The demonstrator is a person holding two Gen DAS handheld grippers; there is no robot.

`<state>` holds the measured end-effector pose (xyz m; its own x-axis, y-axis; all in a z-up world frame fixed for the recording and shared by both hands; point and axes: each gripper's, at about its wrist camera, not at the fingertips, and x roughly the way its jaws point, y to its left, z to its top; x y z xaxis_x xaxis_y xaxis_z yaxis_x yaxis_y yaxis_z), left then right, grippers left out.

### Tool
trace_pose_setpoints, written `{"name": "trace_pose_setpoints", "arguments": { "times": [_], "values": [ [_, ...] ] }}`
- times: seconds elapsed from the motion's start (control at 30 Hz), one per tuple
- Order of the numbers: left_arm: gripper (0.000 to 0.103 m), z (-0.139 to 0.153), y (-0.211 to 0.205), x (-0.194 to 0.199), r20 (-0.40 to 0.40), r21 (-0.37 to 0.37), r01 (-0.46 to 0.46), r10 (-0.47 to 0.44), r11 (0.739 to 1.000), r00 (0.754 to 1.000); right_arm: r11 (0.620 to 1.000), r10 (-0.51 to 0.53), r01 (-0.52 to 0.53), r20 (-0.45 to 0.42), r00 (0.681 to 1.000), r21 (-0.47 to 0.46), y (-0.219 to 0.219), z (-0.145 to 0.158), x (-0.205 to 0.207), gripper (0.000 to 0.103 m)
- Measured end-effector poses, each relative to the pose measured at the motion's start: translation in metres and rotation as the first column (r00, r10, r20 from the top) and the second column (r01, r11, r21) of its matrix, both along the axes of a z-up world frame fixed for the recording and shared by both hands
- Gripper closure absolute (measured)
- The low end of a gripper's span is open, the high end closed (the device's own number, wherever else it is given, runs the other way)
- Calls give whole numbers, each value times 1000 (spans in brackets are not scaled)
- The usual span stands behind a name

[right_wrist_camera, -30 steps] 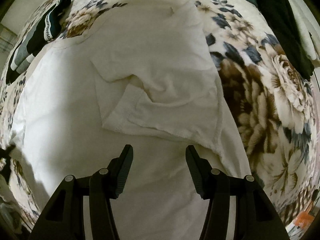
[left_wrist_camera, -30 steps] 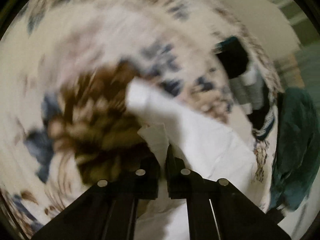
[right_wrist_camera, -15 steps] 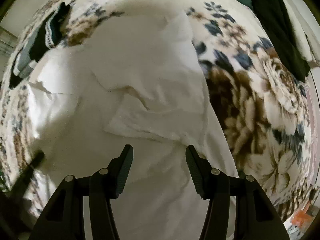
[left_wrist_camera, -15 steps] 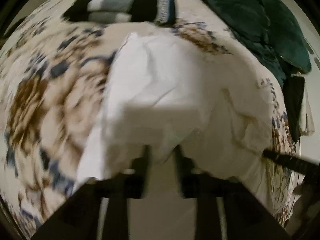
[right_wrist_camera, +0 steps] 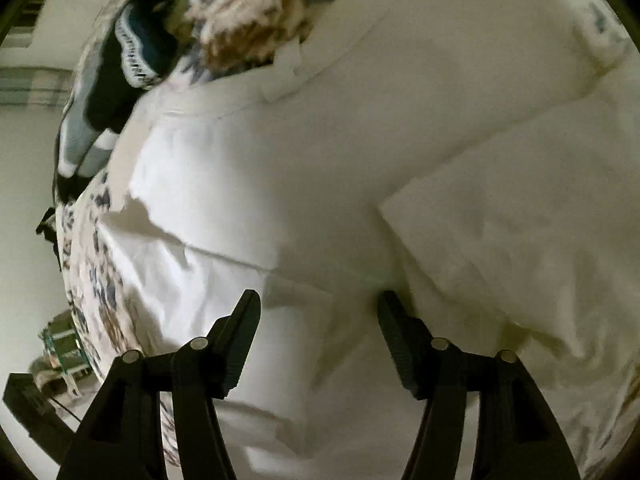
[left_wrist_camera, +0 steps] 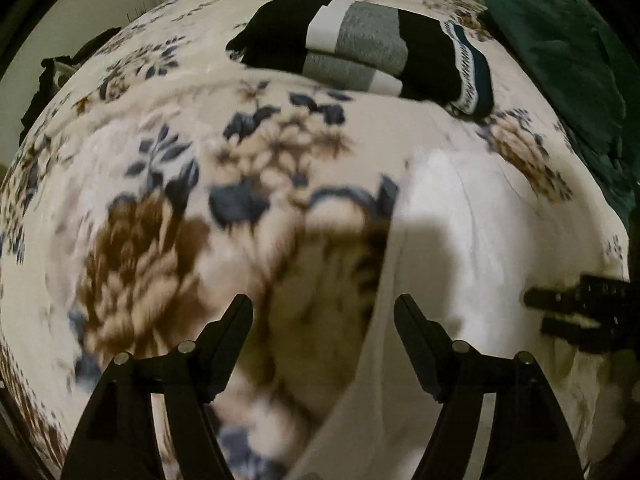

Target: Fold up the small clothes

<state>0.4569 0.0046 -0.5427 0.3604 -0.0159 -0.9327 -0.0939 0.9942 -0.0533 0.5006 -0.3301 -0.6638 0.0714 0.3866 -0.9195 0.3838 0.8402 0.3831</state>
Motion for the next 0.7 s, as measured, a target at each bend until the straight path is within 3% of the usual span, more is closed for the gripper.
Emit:
{"name": "trace_pose_setpoints", "arguments": {
  "times": [0.03,0.07,0.1,0.2,0.3,0.5,0.57,0.63,0.7],
  "values": [
    [32,0,0,6,4,4,1,-1,1000,1000,1000,22,-22,23,999,-1,4,5,0,70],
    [32,-1,0,13,8,6,1,-1,1000,1000,998,64,-63,35,997,-24,12,12,1,89],
    [32,-2,-2,20,7,8,2,-2,1000,1000,994,96,-93,41,995,-57,18,18,1,98],
    [32,-5,-7,37,10,14,19,-19,1000,1000,983,135,-120,100,986,-141,22,39,-2,98],
    [32,-9,-13,49,8,27,44,-44,999,999,979,106,-80,133,985,-190,13,49,5,99],
    [32,-24,-16,68,-37,59,60,-58,996,998,974,57,-32,105,993,-224,-14,50,23,98],
    [32,-22,-11,66,-55,49,51,-48,997,997,974,34,-16,75,997,-228,-25,52,19,90],
    [32,-14,-8,59,-46,33,44,-43,998,998,982,12,4,86,996,-186,-32,61,5,64],
    [32,-5,-9,48,-38,19,50,-49,999,998,992,13,1,109,994,-127,-31,66,-12,58]
  ]
}}
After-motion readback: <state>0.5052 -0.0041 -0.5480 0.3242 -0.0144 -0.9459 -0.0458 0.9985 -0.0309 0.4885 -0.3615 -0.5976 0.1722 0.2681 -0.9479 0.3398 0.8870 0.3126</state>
